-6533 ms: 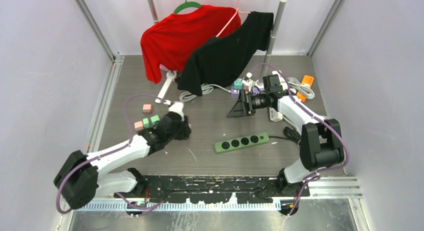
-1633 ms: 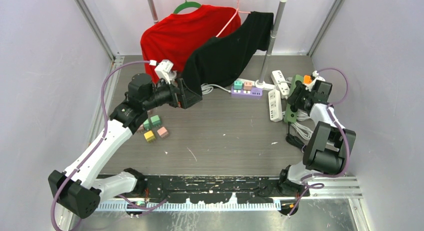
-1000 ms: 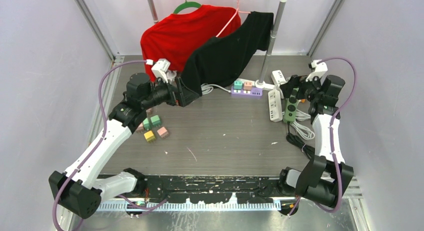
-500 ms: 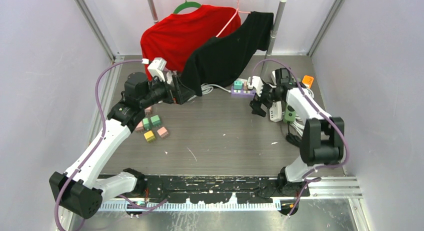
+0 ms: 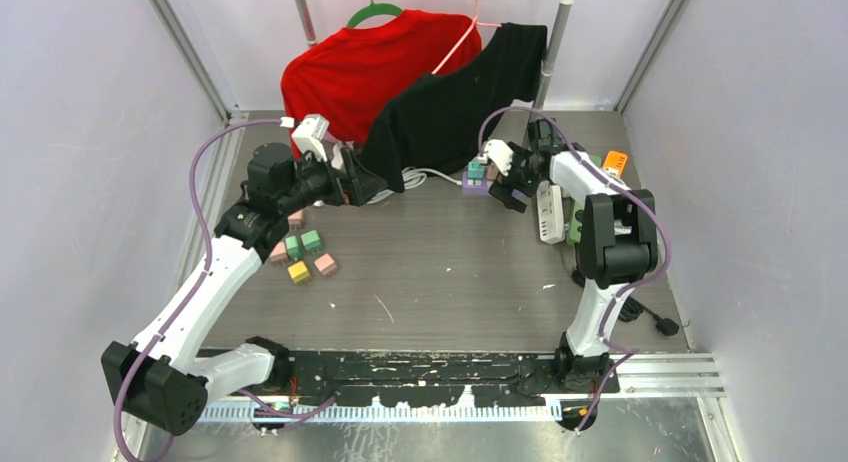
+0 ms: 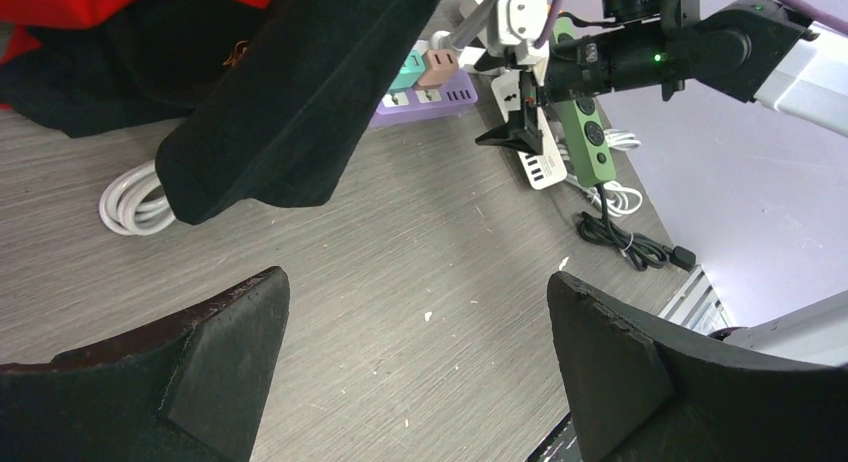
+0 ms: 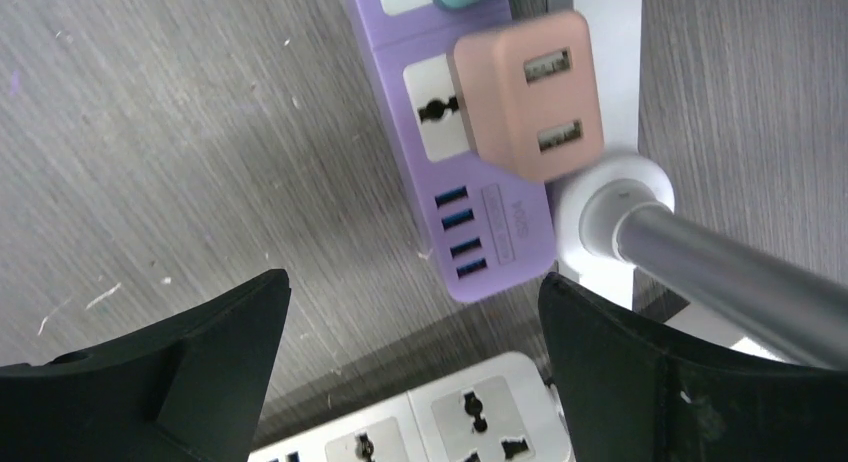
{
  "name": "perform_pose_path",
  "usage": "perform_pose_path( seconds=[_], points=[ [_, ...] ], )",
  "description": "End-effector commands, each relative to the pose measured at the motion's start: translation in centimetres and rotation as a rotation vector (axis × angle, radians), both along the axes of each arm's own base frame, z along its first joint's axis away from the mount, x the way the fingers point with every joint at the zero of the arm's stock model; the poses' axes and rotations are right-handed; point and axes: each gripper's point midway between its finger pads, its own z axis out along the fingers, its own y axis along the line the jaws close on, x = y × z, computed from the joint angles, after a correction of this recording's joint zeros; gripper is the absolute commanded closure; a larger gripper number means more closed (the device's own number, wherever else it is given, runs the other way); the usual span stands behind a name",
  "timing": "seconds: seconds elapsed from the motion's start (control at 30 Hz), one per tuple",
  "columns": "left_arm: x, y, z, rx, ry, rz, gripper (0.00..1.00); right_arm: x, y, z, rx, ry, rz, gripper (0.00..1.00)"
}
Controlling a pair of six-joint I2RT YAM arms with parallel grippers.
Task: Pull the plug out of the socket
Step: Move the socket to the center of the board.
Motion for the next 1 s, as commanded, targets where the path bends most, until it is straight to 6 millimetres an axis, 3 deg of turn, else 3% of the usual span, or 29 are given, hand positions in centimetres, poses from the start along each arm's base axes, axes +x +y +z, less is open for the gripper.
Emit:
perform_pose_path(
  seconds=[0.0, 0.17, 0.4, 0.6, 0.77, 0.87, 0.97],
  points=[
    [0.6, 0.1, 1.0, -0.025, -0.040, -0.003, 0.01, 2.9, 0.4, 0.1, -0.042, -0.086, -0.090, 0.01],
    [0.8, 0.2, 0.9, -0.034, -0.034, -0.001, 0.01, 4.7, -0.2, -1.4, -0.060, -0.131, -0.196, 0.02],
    [1.0, 0.0, 0.5, -0.048, -0.013, -0.011, 0.02, 4.2, 0.8, -3.2, -0.044, -0.080, -0.156, 0.08],
    [1.2, 0.3, 0.5, -0.047, -0.013, -0.002, 0.02, 0.0, 3.4, -3.3, 0.039, 0.086, 0.036, 0.27],
    [1.2, 0.4, 0.5, -0.048, -0.012, 0.001, 0.02, -5.2, 5.1, -2.1, 0.118, 0.216, 0.232, 0.46],
    [1.2, 0.4, 0.5, -0.050, -0.012, 0.000, 0.02, -6.2, 4.9, -2.3, 0.112, 0.234, 0.206, 0.48],
    [1.2, 0.3, 0.4, -0.052, -0.009, -0.002, 0.02, -6.0, 4.2, -3.1, 0.084, 0.234, 0.146, 0.43]
  ],
)
